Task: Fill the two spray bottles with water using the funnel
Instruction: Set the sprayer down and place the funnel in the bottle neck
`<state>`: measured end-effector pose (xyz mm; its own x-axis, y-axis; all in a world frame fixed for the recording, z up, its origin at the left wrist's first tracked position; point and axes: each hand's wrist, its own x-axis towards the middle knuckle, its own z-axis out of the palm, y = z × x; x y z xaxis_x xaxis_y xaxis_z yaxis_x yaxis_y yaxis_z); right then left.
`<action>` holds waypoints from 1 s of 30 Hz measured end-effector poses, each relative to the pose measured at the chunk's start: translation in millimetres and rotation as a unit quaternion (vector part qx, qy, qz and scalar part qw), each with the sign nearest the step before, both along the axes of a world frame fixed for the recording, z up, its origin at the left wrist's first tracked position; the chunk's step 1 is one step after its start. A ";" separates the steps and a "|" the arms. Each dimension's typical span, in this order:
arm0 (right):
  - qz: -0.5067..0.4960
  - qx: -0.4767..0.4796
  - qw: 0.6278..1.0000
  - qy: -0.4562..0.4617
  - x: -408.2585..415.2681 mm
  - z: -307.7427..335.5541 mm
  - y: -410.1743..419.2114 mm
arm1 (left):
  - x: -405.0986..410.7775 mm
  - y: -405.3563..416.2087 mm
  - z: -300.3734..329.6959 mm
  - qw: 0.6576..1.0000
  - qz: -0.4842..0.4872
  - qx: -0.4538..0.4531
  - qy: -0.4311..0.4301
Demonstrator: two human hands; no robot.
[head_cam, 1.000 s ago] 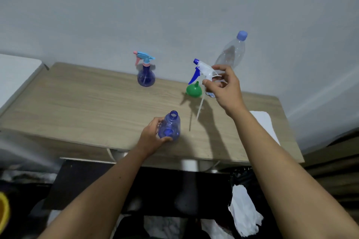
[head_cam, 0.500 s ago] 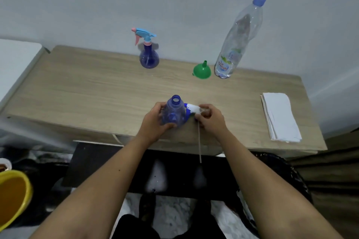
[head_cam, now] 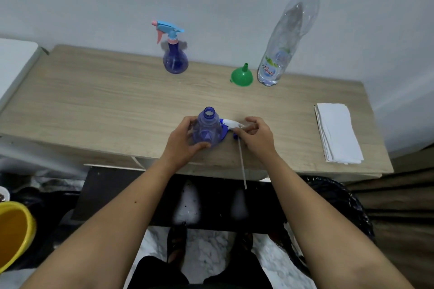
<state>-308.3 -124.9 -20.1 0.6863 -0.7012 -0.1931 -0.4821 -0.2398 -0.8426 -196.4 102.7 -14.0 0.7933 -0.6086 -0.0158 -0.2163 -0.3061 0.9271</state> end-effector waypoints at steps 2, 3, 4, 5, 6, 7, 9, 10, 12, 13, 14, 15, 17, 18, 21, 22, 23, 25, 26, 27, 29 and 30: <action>-0.007 0.004 1.000 -0.011 6.3 6.8 -7.3 | -0.2 -0.6 1.0 1.000 0.002 0.007 0.005; -0.011 0.006 1.000 -0.019 11.7 10.0 -12.3 | -0.3 -0.9 1.1 1.000 0.004 0.010 0.008; -0.016 0.012 0.999 -0.034 18.9 13.1 -18.7 | 0.2 -1.8 0.7 1.000 0.008 0.011 0.013; -0.022 0.010 0.999 -0.045 26.5 15.6 -24.7 | 0.1 -2.0 0.0 1.000 0.012 0.013 0.017; -0.027 0.004 0.998 -0.053 34.0 18.2 -30.5 | -0.3 -1.9 -0.5 1.000 0.016 0.015 0.022; -0.028 -0.002 0.998 -0.056 42.2 22.3 -36.4 | -0.4 -2.5 -1.3 0.999 0.022 0.015 0.026; -0.028 -0.003 0.997 -0.069 57.9 28.3 -47.5 | -0.7 -3.0 -2.1 0.999 0.027 0.015 0.032; -0.027 -0.002 0.997 -0.076 66.0 29.9 -53.0 | -0.3 -3.2 -1.8 0.999 0.025 0.016 0.034; -0.025 -0.012 0.996 -0.085 82.3 30.2 -62.9 | 0.9 -2.9 -2.3 0.999 0.021 0.017 0.039; -0.027 -0.022 0.995 -0.090 90.7 29.1 -66.6 | 1.0 -2.7 -1.9 0.999 0.019 0.018 0.040; -0.030 -0.030 0.994 -0.096 98.5 27.6 -69.6 | 0.8 -2.5 -1.7 0.999 0.017 0.019 0.040; -0.035 -0.037 0.994 -0.099 106.0 24.8 -71.8 | 0.7 -2.4 -1.9 0.999 0.015 0.021 0.040; -0.036 -0.052 0.993 -0.099 119.4 18.6 -74.3 | 1.1 -2.3 -2.4 0.999 0.017 0.027 0.043; -0.037 -0.060 0.993 -0.099 126.0 12.9 -75.7 | 2.0 -2.1 -2.1 0.998 0.018 0.031 0.043; -0.044 -0.083 0.991 -0.098 141.9 -6.6 -79.6 | 7.4 -1.0 -4.0 0.998 0.009 0.043 0.036; -0.045 -0.092 0.990 -0.097 145.4 -11.4 -80.4 | 8.1 -0.7 -4.0 0.998 0.007 0.046 0.034; -0.045 -0.099 0.990 -0.093 147.5 -13.6 -80.5 | 8.1 -0.4 -3.3 0.998 0.005 0.048 0.033; -0.042 -0.114 0.989 -0.081 150.2 -16.4 -80.8 | 6.9 0.1 -1.9 0.998 0.003 0.051 0.026; -0.038 -0.126 0.988 -0.076 151.0 -17.5 -81.0 | 5.8 0.1 -1.0 0.998 0.005 0.051 0.023; -0.036 -0.136 0.987 -0.073 151.8 -18.5 -81.9 | 4.9 -0.1 -0.7 0.998 0.009 0.052 0.024; -0.029 -0.149 0.986 -0.065 153.3 -20.4 -84.6 | 4.2 -0.6 0.2 0.998 0.015 0.051 0.031; -0.024 -0.152 0.986 -0.058 153.9 -20.6 -85.3 | 4.2 -0.8 0.4 0.998 0.015 0.054 0.034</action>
<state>-154.4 -210.2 -40.7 0.6561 -0.7468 0.1087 -0.4040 -0.4693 -0.7852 -192.2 101.9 -13.5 0.8054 -0.5771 -0.1350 -0.1428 -0.4100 0.9009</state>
